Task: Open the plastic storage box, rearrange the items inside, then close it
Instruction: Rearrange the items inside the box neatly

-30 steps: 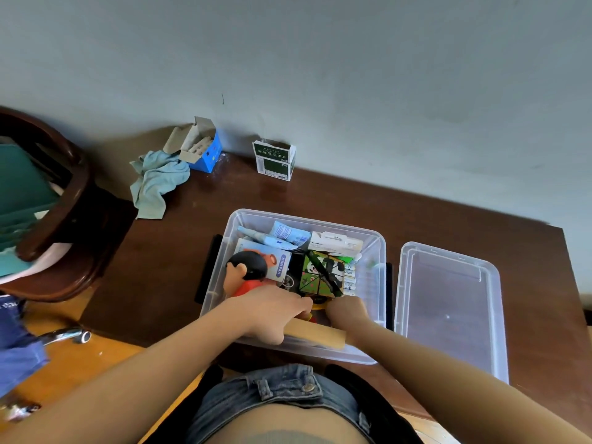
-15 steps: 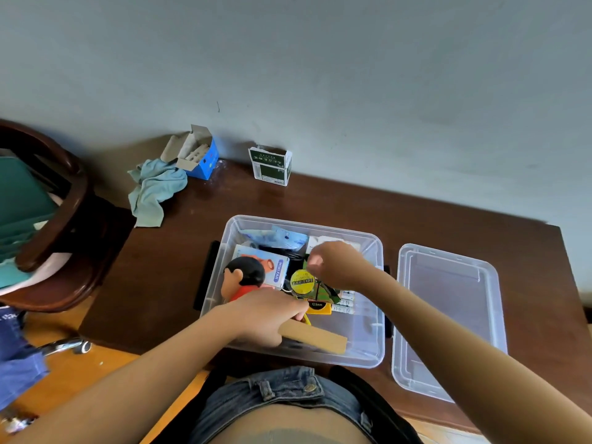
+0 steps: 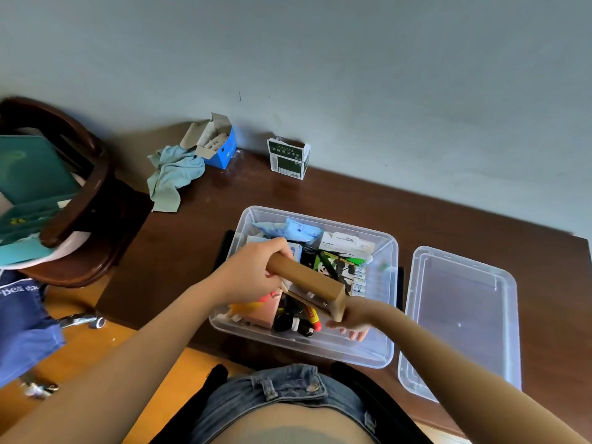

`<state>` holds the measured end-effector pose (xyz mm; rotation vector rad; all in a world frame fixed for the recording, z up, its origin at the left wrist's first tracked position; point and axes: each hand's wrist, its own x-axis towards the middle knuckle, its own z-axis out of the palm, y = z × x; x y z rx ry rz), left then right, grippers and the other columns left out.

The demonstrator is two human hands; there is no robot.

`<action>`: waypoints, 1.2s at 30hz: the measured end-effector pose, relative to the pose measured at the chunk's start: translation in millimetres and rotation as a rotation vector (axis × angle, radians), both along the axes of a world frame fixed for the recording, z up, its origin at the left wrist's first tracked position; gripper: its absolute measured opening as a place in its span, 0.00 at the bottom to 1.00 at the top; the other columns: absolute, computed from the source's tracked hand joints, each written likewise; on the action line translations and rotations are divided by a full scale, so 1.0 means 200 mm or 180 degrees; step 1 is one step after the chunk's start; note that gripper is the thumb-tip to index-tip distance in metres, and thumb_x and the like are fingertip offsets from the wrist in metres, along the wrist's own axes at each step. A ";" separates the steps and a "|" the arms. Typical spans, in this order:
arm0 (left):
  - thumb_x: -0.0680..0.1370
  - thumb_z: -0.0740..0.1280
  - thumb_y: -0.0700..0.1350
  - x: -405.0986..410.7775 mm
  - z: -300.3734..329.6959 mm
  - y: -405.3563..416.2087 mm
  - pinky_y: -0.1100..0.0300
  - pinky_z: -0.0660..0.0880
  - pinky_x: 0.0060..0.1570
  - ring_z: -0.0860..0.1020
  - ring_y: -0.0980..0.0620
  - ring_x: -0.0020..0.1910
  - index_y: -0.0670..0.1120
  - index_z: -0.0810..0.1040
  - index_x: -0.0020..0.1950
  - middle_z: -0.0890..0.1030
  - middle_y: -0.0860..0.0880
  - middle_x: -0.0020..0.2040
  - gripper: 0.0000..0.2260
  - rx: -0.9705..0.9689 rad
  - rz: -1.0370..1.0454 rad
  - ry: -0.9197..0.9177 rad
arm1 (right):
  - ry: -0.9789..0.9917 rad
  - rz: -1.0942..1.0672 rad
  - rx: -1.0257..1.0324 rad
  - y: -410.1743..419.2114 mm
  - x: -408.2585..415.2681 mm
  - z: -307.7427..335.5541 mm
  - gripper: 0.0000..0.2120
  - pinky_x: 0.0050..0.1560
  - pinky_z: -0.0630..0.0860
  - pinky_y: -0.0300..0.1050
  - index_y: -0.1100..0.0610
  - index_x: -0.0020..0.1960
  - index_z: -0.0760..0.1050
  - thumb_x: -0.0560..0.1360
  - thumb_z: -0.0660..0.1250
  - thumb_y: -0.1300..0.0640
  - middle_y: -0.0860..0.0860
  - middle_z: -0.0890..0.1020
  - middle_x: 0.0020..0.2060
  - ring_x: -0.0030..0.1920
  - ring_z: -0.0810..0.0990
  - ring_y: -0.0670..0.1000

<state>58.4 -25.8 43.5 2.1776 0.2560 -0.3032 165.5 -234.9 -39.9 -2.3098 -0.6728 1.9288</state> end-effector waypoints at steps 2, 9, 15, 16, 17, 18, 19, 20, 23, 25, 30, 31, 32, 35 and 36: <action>0.70 0.67 0.38 -0.02 0.00 -0.01 0.59 0.79 0.40 0.79 0.56 0.39 0.54 0.74 0.45 0.80 0.55 0.39 0.11 -0.0139 0.0199 -0.0165 | -0.0126 -0.0408 0.0354 0.00 -0.08 -0.05 0.19 0.49 0.80 0.48 0.59 0.61 0.71 0.77 0.66 0.48 0.60 0.80 0.55 0.52 0.82 0.58; 0.69 0.68 0.31 -0.01 0.03 -0.02 0.73 0.71 0.37 0.76 0.60 0.38 0.48 0.76 0.46 0.78 0.55 0.39 0.13 -0.0256 0.1046 -0.0732 | -0.1998 0.0916 0.0485 0.19 -0.25 -0.13 0.27 0.29 0.64 0.42 0.54 0.32 0.65 0.66 0.65 0.30 0.49 0.73 0.32 0.34 0.73 0.52; 0.68 0.66 0.29 0.01 0.07 -0.02 0.64 0.73 0.36 0.75 0.56 0.36 0.47 0.75 0.44 0.77 0.52 0.38 0.14 -0.0345 0.1258 -0.0830 | -0.2104 0.1274 0.0400 0.31 -0.28 -0.17 0.19 0.25 0.60 0.38 0.55 0.37 0.67 0.71 0.68 0.41 0.48 0.68 0.29 0.28 0.67 0.48; 0.68 0.66 0.29 0.01 0.07 -0.02 0.61 0.74 0.38 0.76 0.53 0.37 0.46 0.76 0.45 0.77 0.50 0.39 0.13 -0.0363 0.1288 -0.0827 | -0.2080 0.1224 0.0415 0.31 -0.28 -0.17 0.18 0.25 0.61 0.38 0.55 0.39 0.68 0.71 0.68 0.41 0.48 0.69 0.30 0.28 0.68 0.48; 0.68 0.66 0.29 0.02 0.07 -0.02 0.60 0.75 0.39 0.77 0.52 0.38 0.46 0.76 0.45 0.78 0.49 0.39 0.13 -0.0394 0.1317 -0.0826 | -0.2039 0.1154 0.0440 0.30 -0.27 -0.18 0.18 0.26 0.63 0.39 0.55 0.40 0.69 0.71 0.68 0.41 0.48 0.70 0.30 0.29 0.69 0.48; 0.68 0.66 0.29 0.02 0.08 -0.02 0.61 0.75 0.39 0.77 0.53 0.38 0.46 0.76 0.45 0.78 0.48 0.40 0.14 -0.0432 0.1336 -0.0836 | -0.1985 0.1072 0.0483 0.28 -0.27 -0.18 0.17 0.28 0.65 0.40 0.55 0.41 0.70 0.71 0.68 0.41 0.48 0.71 0.31 0.31 0.72 0.50; 0.68 0.66 0.28 0.02 0.08 -0.02 0.63 0.75 0.38 0.76 0.55 0.38 0.47 0.75 0.44 0.78 0.49 0.40 0.14 -0.0481 0.1340 -0.0850 | -0.1915 0.0995 0.0525 0.27 -0.26 -0.18 0.17 0.29 0.67 0.40 0.55 0.41 0.71 0.70 0.68 0.41 0.48 0.72 0.32 0.33 0.73 0.51; 0.68 0.66 0.28 0.02 0.08 -0.01 0.66 0.73 0.37 0.76 0.57 0.37 0.48 0.75 0.44 0.77 0.49 0.40 0.15 -0.0538 0.1332 -0.0859 | -0.1835 0.0960 0.0557 0.25 -0.25 -0.18 0.18 0.31 0.69 0.41 0.56 0.42 0.72 0.71 0.67 0.41 0.48 0.73 0.33 0.35 0.75 0.52; 0.68 0.66 0.28 0.02 0.08 -0.01 0.72 0.71 0.38 0.76 0.60 0.38 0.51 0.74 0.43 0.77 0.51 0.40 0.17 -0.0660 0.1269 -0.0875 | -0.1527 0.1023 0.0515 0.20 -0.22 -0.15 0.22 0.30 0.68 0.43 0.58 0.38 0.70 0.73 0.64 0.39 0.52 0.74 0.32 0.33 0.74 0.53; 0.68 0.66 0.28 0.02 0.07 0.00 0.71 0.72 0.39 0.76 0.60 0.38 0.51 0.74 0.43 0.77 0.51 0.40 0.17 -0.0703 0.1227 -0.0881 | -0.1191 0.0937 0.0475 0.17 -0.19 -0.09 0.23 0.27 0.64 0.40 0.57 0.32 0.65 0.75 0.62 0.41 0.50 0.71 0.26 0.28 0.72 0.50; 0.69 0.66 0.28 0.00 0.05 0.04 0.64 0.74 0.39 0.76 0.56 0.38 0.49 0.75 0.44 0.77 0.50 0.39 0.16 -0.1014 0.0968 -0.0591 | -0.0672 0.0699 0.0203 0.05 0.03 0.14 0.12 0.30 0.73 0.36 0.57 0.43 0.73 0.77 0.62 0.48 0.47 0.79 0.29 0.29 0.80 0.45; 0.69 0.67 0.29 -0.01 0.06 0.04 0.64 0.74 0.40 0.77 0.56 0.39 0.49 0.76 0.45 0.78 0.50 0.40 0.15 -0.1026 0.0834 -0.0515 | -0.0704 0.0671 0.0183 0.02 0.09 0.19 0.11 0.36 0.77 0.39 0.59 0.49 0.74 0.77 0.62 0.51 0.49 0.82 0.34 0.32 0.82 0.46; 0.69 0.67 0.29 -0.01 0.06 0.04 0.65 0.74 0.40 0.78 0.56 0.40 0.49 0.76 0.45 0.79 0.51 0.40 0.15 -0.1004 0.0680 -0.0450 | -0.0776 0.0643 0.0172 0.01 0.15 0.24 0.12 0.41 0.79 0.42 0.62 0.52 0.74 0.77 0.62 0.52 0.52 0.84 0.37 0.35 0.84 0.48; 0.68 0.67 0.33 -0.02 0.08 -0.01 0.61 0.74 0.37 0.77 0.54 0.37 0.52 0.76 0.45 0.79 0.54 0.39 0.14 -0.0703 0.0186 -0.0228 | -0.0960 0.0246 0.0410 0.03 0.27 0.32 0.14 0.37 0.79 0.38 0.58 0.45 0.74 0.77 0.62 0.47 0.52 0.84 0.33 0.28 0.82 0.45; 0.69 0.67 0.35 -0.02 0.07 -0.03 0.57 0.73 0.39 0.75 0.54 0.37 0.53 0.75 0.45 0.78 0.55 0.38 0.13 -0.0517 -0.0010 -0.0121 | -0.1020 0.0203 0.0495 0.06 0.29 0.33 0.14 0.34 0.77 0.36 0.56 0.43 0.73 0.76 0.63 0.45 0.50 0.83 0.33 0.26 0.81 0.45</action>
